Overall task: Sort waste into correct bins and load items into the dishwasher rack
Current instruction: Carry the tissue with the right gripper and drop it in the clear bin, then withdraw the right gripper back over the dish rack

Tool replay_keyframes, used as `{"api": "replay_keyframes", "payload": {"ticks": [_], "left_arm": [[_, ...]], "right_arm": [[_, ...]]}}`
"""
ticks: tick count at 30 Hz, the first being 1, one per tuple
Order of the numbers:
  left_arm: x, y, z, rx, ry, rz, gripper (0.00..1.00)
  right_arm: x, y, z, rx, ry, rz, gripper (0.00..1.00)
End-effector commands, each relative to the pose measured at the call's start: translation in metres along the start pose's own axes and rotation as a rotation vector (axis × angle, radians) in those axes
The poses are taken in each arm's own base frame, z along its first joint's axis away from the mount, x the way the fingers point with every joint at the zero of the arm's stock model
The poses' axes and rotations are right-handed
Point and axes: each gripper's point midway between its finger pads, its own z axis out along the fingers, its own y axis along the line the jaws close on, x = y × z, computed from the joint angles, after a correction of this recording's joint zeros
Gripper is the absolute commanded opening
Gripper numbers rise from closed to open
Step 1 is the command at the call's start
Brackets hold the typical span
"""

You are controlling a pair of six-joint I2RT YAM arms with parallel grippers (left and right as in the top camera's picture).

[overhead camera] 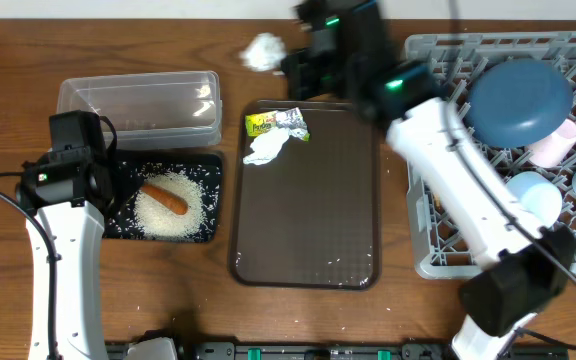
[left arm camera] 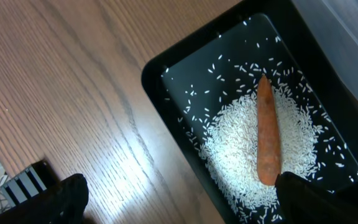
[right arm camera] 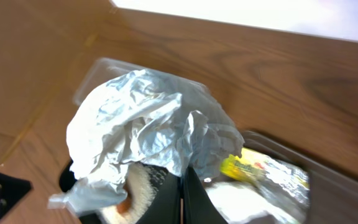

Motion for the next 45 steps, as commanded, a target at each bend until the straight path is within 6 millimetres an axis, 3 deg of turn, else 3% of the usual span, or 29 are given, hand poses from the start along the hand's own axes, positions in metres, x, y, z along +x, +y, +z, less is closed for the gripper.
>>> {"api": "replay_keyframes", "payload": {"ticks": [1, 4, 8, 13, 19, 21, 22, 26, 29, 30, 32, 36, 38, 41, 45], "left_arm": [[-0.005, 0.002, -0.002, -0.009, -0.014, -0.011, 0.98], [-0.005, 0.002, -0.002, -0.009, -0.014, -0.011, 0.98], [-0.005, 0.002, -0.002, -0.009, -0.014, -0.011, 0.98], [-0.005, 0.002, -0.002, -0.009, -0.014, -0.011, 0.98], [-0.005, 0.002, -0.002, -0.009, -0.014, -0.011, 0.98], [-0.005, 0.002, -0.002, -0.009, -0.014, -0.011, 0.98], [-0.005, 0.002, -0.002, -0.009, -0.014, -0.011, 0.98], [-0.005, 0.002, -0.002, -0.009, -0.014, -0.011, 0.98], [-0.005, 0.002, -0.002, -0.009, -0.014, -0.011, 0.98], [-0.005, 0.002, -0.002, -0.009, -0.014, -0.011, 0.98], [-0.005, 0.002, -0.002, -0.009, -0.014, -0.011, 0.98], [-0.005, 0.002, -0.002, -0.009, -0.014, -0.011, 0.98], [-0.005, 0.002, -0.002, -0.009, -0.014, -0.011, 0.98], [-0.005, 0.002, -0.002, -0.009, -0.014, -0.011, 0.98], [-0.005, 0.002, -0.002, -0.009, -0.014, -0.011, 0.98]], "right_arm": [[0.019, 0.005, 0.044, 0.029, 0.009, 0.023, 0.01], [0.035, 0.024, 0.084, -0.026, 0.003, 0.02, 0.01], [0.06, 0.028, 0.128, -0.06, 0.015, 0.005, 0.01], [0.073, 0.032, 0.16, -0.099, -0.016, -0.007, 0.01], [0.078, 0.038, 0.166, -0.134, -0.013, 0.008, 0.22], [0.079, 0.042, 0.165, -0.161, -0.004, 0.002, 0.5], [0.08, 0.045, 0.165, -0.175, 0.004, 0.001, 0.55], [0.078, 0.048, 0.155, -0.199, 0.026, 0.007, 0.57], [0.061, 0.039, 0.131, -0.155, 0.027, 0.025, 0.63], [0.055, 0.034, 0.122, -0.13, 0.027, 0.036, 0.69], [0.04, 0.018, 0.094, -0.066, 0.028, 0.062, 0.79], [0.016, -0.02, 0.033, 0.077, 0.023, 0.11, 0.88], [0.006, -0.043, -0.006, 0.153, 0.019, 0.118, 0.99], [-0.003, -0.081, -0.061, 0.293, 0.009, 0.144, 0.99], [0.006, -0.149, -0.136, 0.57, 0.017, 0.244, 0.99]]}}
